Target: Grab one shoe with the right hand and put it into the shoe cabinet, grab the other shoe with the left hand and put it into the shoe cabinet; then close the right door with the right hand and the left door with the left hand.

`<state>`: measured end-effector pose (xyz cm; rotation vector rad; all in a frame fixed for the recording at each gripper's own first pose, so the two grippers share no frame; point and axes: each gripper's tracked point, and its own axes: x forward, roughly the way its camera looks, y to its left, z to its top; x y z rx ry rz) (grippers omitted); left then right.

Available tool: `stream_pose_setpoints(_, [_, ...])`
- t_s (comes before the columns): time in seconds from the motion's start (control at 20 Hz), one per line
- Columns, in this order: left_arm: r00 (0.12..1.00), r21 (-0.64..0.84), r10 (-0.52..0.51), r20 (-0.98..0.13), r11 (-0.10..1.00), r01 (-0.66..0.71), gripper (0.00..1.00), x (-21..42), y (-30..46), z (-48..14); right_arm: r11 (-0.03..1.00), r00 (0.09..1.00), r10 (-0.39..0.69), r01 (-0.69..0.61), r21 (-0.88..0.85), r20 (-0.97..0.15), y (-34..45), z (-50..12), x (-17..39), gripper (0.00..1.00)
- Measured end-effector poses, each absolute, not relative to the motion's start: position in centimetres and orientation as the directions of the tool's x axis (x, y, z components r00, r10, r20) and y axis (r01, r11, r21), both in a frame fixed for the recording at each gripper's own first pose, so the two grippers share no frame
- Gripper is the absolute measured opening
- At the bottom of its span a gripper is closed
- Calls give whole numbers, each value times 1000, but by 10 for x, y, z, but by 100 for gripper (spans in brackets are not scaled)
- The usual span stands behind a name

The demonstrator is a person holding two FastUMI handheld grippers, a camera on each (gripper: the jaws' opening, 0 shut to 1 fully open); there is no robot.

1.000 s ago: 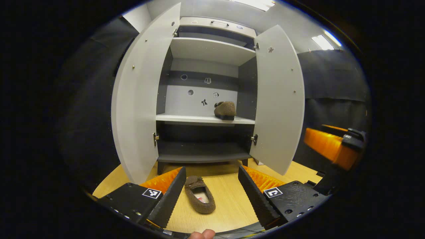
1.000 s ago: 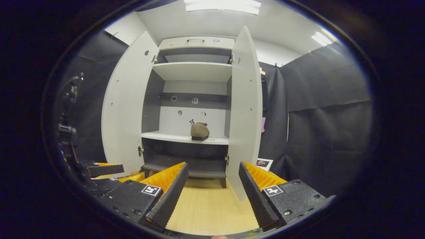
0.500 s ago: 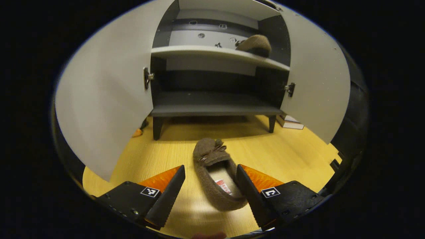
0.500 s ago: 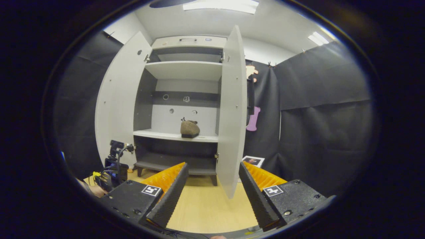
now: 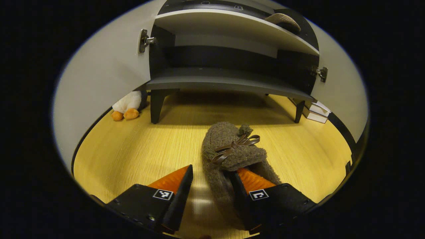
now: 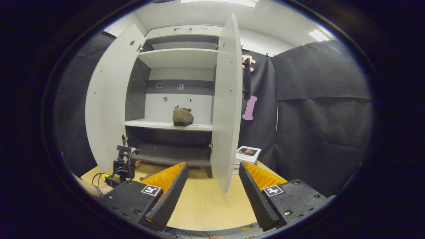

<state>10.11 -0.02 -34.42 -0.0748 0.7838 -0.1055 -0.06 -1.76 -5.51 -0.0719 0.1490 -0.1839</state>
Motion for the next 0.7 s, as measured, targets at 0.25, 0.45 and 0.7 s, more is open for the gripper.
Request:
stream_pose_setpoints(0.25, [724,-27,-45,-688,999,36,6,112,6,-350,984,970,-174,165,-67,-171,-15,-66,2,97])
stream_pose_setpoints(0.45, [788,-44,-53,-613,999,33,1,112,4,-298,987,971,-156,146,-67,-179,-11,-70,2,97])
stream_pose_setpoints(0.7, [912,-87,-107,-395,993,79,0,132,-26,-155,993,977,-118,111,-48,-176,0,-72,7,96])
